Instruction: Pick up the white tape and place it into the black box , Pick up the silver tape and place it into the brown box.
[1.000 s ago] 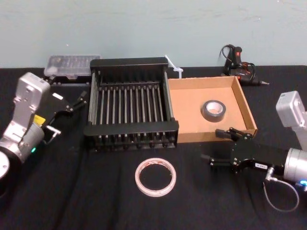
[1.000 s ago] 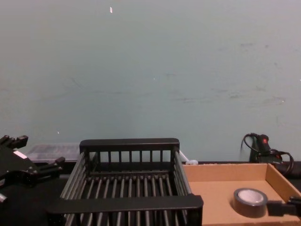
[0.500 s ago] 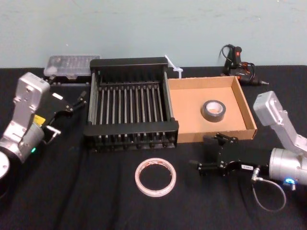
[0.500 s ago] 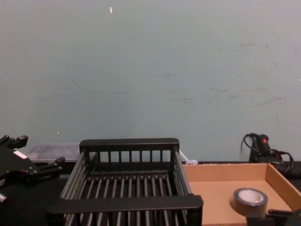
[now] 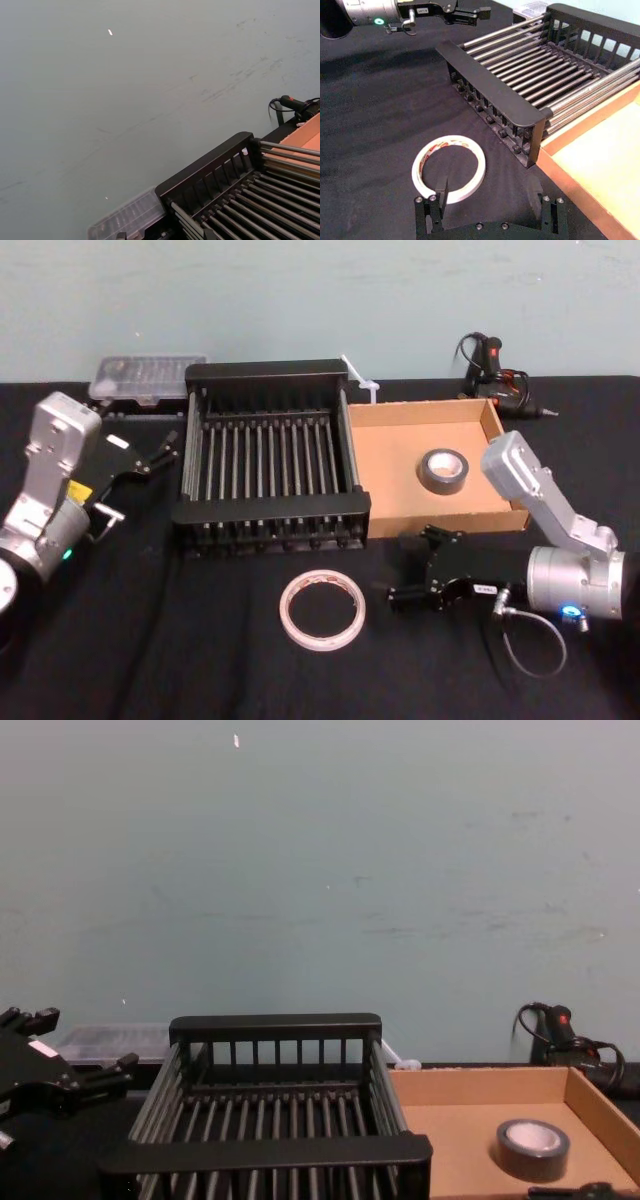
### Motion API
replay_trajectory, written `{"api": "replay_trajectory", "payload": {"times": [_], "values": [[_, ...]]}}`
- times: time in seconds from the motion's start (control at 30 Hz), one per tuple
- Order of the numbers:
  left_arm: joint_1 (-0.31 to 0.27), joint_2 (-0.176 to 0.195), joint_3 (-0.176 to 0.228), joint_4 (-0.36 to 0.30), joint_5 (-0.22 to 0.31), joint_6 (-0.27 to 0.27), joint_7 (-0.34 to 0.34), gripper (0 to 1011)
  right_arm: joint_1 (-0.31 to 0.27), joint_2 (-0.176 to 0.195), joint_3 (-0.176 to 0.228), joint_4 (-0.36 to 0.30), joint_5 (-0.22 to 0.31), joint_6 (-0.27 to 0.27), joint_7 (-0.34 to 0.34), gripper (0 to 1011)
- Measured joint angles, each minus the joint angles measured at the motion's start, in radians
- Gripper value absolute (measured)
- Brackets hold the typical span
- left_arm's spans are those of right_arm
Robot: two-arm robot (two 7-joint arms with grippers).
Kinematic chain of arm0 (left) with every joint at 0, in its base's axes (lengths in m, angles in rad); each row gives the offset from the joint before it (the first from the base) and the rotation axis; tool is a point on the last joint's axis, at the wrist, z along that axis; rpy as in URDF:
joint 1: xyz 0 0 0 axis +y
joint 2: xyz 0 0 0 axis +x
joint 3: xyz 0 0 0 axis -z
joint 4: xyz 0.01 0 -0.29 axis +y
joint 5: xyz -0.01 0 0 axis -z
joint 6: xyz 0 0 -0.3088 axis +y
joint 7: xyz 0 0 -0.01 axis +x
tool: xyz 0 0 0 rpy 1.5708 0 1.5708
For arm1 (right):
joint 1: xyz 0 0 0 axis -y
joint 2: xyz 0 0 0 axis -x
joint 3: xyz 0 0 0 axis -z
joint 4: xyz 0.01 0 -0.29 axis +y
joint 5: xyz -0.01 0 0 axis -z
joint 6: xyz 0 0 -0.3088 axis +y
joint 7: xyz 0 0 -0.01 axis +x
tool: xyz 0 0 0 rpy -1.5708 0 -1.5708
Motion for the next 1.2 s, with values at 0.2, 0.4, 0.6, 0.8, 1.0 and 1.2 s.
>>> {"api": "replay_trajectory", "payload": {"times": [0.2, 0.4, 0.6, 0.8, 1.0, 1.2], "values": [[0.0, 0.0, 0.0, 0.0, 0.0, 0.0, 0.0, 1001, 0.024, -0.019, -0.026, 0.022, -0.019, 0.0, -0.001, 1002], [0.0, 0.0, 0.0, 0.0, 0.0, 0.0, 0.0, 1001, 0.045, -0.035, -0.048, 0.04, -0.035, 0.005, 0.001, 1002], [0.0, 0.0, 0.0, 0.0, 0.0, 0.0, 0.0, 1001, 0.068, -0.054, -0.068, 0.058, -0.053, 0.006, 0.007, 1002], [0.0, 0.0, 0.0, 0.0, 0.0, 0.0, 0.0, 1001, 0.085, -0.071, -0.082, 0.072, -0.063, 0.009, 0.013, 1002], [0.0, 0.0, 0.0, 0.0, 0.0, 0.0, 0.0, 1001, 0.101, -0.089, -0.097, 0.089, -0.074, 0.009, 0.019, 1002], [0.0, 0.0, 0.0, 0.0, 0.0, 0.0, 0.0, 1001, 0.121, -0.111, -0.114, 0.114, -0.088, 0.009, 0.024, 1002]]}}
